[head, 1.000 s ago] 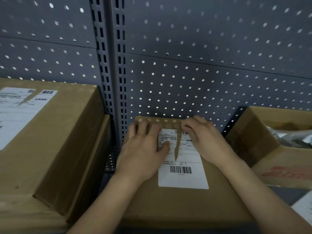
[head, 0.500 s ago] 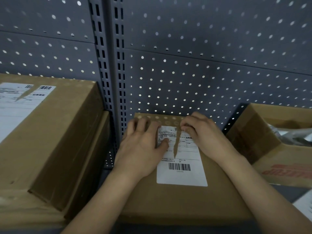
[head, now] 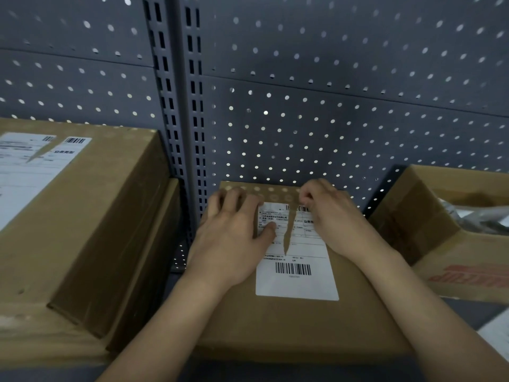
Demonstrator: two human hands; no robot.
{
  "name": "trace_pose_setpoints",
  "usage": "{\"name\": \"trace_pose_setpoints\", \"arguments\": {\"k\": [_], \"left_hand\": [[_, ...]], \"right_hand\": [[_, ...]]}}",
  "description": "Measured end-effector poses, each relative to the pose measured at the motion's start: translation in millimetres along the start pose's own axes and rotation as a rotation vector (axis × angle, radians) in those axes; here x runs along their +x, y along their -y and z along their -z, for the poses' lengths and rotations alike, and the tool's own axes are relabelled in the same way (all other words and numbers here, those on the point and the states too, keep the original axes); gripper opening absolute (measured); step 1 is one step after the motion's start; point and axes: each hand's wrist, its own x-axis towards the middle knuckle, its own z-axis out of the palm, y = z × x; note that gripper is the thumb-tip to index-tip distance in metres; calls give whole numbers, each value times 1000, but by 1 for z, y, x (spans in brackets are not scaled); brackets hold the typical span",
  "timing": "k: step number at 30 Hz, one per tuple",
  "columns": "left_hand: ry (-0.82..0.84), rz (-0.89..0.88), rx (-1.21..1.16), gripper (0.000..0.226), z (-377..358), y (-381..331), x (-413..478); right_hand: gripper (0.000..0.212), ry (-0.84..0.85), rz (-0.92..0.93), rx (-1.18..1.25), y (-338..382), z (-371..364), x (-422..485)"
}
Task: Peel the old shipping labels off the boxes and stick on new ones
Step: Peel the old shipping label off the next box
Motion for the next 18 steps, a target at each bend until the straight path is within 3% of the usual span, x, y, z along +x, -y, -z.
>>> {"name": "trace_pose_setpoints", "arguments": {"k": [3,6,10,18], "left_hand": [[1,1,0,47,0,0,0],[-2,-4,-5,46,0,1,1],[-5,-8,-4,46,0,2,0],[-19,-13,-17,45,-1,1,1]], "right_hand": [[8,-31,0,98,-2,1,-3],[16,-25,33,111,-2,2,-5],[7,-57,17,193,-3,3,-5],[19,-107,20,150,-4,-1,-9]]}}
